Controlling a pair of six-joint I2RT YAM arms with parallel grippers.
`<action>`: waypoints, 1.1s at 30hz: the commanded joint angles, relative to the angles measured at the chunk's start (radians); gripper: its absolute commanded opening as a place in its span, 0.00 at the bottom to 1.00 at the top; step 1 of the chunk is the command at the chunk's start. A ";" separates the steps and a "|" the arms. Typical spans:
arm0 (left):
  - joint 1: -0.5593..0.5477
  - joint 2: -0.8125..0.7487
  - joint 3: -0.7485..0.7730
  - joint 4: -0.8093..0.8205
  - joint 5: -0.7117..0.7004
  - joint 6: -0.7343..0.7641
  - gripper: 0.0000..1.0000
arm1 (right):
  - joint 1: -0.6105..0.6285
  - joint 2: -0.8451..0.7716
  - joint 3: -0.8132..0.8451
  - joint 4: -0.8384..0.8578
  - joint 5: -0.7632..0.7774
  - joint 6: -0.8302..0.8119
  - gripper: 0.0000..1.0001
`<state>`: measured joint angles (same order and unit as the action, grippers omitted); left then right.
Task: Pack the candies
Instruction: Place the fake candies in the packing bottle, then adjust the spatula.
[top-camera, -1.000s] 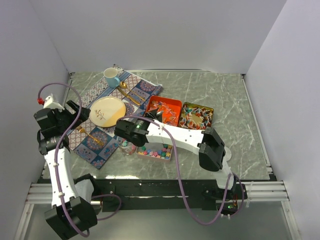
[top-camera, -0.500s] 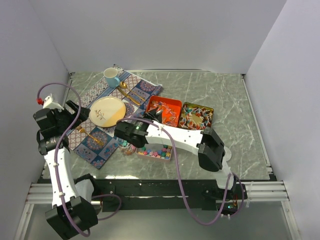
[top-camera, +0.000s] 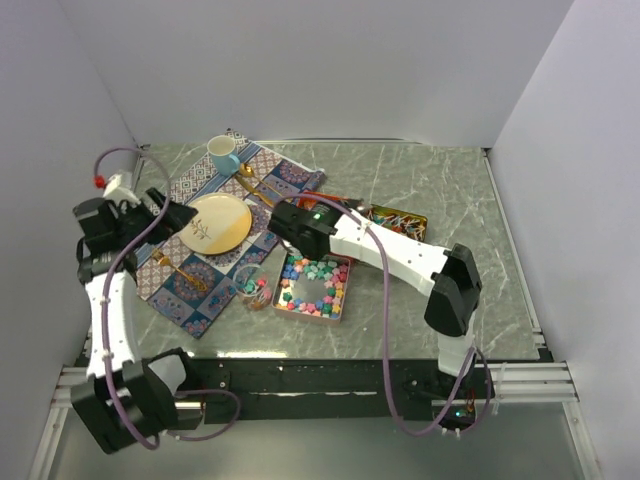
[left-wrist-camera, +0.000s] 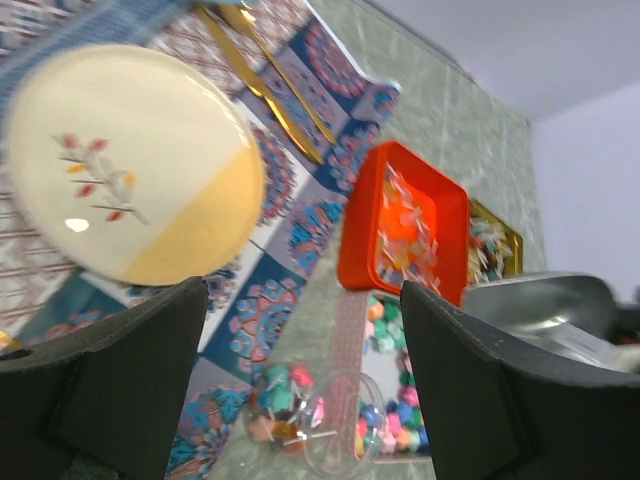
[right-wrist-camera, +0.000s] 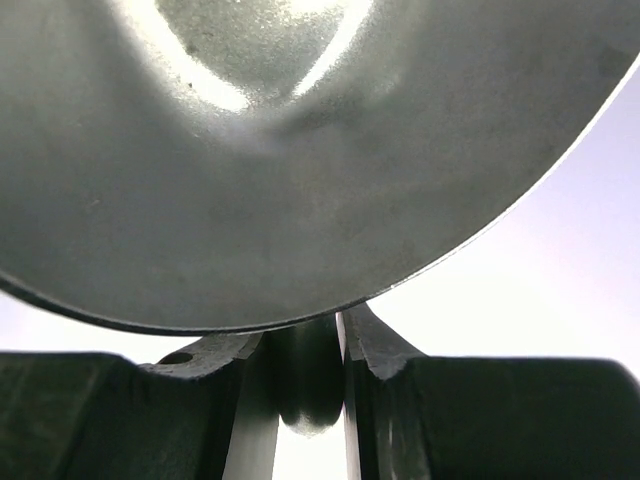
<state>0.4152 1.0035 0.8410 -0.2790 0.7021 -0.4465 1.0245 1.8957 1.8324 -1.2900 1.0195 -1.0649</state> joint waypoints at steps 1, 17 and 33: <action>-0.165 0.064 0.067 0.064 0.037 0.026 0.84 | -0.036 -0.084 -0.156 -0.152 -0.238 0.207 0.00; -0.355 0.268 0.170 0.135 0.252 -0.138 0.78 | -0.112 -0.023 0.159 -0.150 -0.653 0.465 0.00; -0.371 0.316 0.208 0.127 0.114 -0.201 0.75 | -0.109 0.000 0.112 -0.152 -0.590 0.479 0.00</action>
<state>0.0162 1.3582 1.0012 -0.1753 0.8726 -0.6064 0.9134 1.9320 2.0182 -1.3560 0.4110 -0.6209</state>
